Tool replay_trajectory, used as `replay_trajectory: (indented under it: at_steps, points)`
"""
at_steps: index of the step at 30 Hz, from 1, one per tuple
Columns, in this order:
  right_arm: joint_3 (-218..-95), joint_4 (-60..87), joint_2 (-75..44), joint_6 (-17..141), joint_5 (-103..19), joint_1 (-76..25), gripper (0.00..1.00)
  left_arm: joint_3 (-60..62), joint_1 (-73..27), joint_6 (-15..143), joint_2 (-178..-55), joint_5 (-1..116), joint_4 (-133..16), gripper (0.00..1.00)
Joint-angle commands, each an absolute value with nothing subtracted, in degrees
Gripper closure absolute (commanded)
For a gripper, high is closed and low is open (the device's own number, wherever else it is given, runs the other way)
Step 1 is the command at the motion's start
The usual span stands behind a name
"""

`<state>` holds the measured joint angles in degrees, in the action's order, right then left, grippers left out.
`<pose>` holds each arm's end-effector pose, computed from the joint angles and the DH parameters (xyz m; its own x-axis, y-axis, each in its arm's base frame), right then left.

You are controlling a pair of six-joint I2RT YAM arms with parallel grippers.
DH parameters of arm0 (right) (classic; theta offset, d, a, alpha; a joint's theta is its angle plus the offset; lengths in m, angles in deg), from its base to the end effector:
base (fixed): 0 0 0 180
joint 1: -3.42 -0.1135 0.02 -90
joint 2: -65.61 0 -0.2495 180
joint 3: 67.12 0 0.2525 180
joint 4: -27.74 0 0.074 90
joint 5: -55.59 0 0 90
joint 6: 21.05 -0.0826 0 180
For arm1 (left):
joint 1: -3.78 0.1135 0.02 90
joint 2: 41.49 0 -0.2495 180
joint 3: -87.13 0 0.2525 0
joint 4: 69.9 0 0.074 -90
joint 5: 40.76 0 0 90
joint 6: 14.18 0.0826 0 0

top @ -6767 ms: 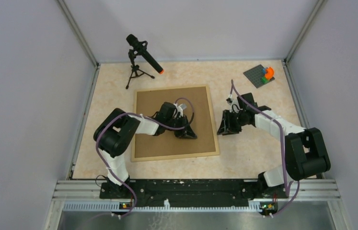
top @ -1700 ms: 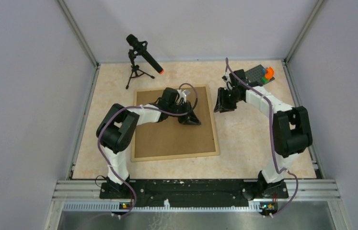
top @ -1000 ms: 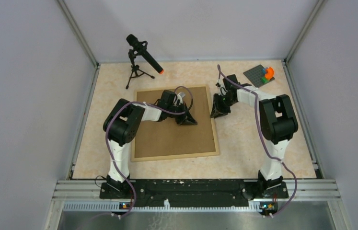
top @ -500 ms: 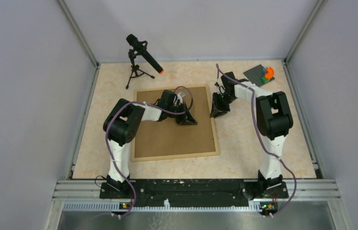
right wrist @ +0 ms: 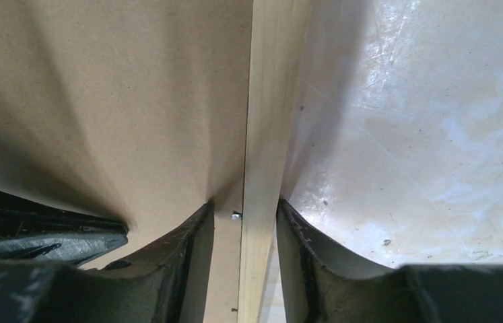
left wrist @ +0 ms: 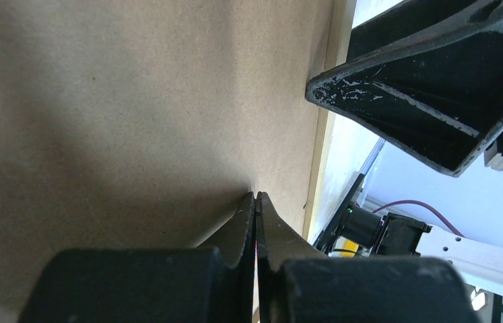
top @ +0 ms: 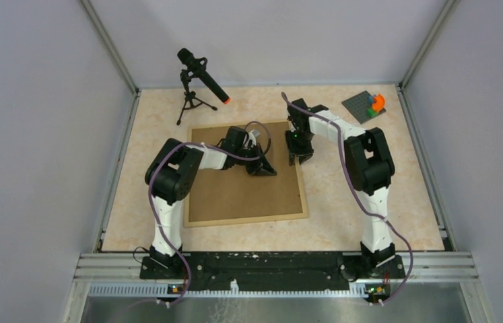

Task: Put the photo into the frame
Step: Install the photo frame at the center of the board.

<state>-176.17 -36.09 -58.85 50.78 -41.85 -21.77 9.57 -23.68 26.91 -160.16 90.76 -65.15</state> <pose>0.3879 0.1943 0.0990 -0.9831 -0.1207 -0.1377 -0.1446 0.9732 0.1791 0.3515 -0.2444 0.0689 -0.9875 -0.1228 -0.0992 0.0162 0.5462 -0.8375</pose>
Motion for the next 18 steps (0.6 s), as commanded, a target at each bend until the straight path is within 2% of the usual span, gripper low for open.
replay_trajectory:
  at_steps: [1,4,9,18]
  points:
    - [-172.2,-29.0,-69.6,49.4,-35.8,-26.6,0.58,10.5,-23.3,30.5,-163.3,84.0,-58.8,0.99]
    - [-174.8,-30.1,-64.3,51.2,-37.6,-25.1,0.55,10.6,-23.3,30.9,-162.8,83.7,-58.5,0.99]
    - [-177.1,-28.6,-52.3,52.0,-49.1,-18.2,0.5,10.4,-23.3,31.1,-162.4,83.7,-58.3,0.99]
    - [-174.4,-26.6,-50.4,53.9,-49.4,-14.9,0.57,9.8,-23.2,31.7,-161.9,83.3,-57.6,0.99]
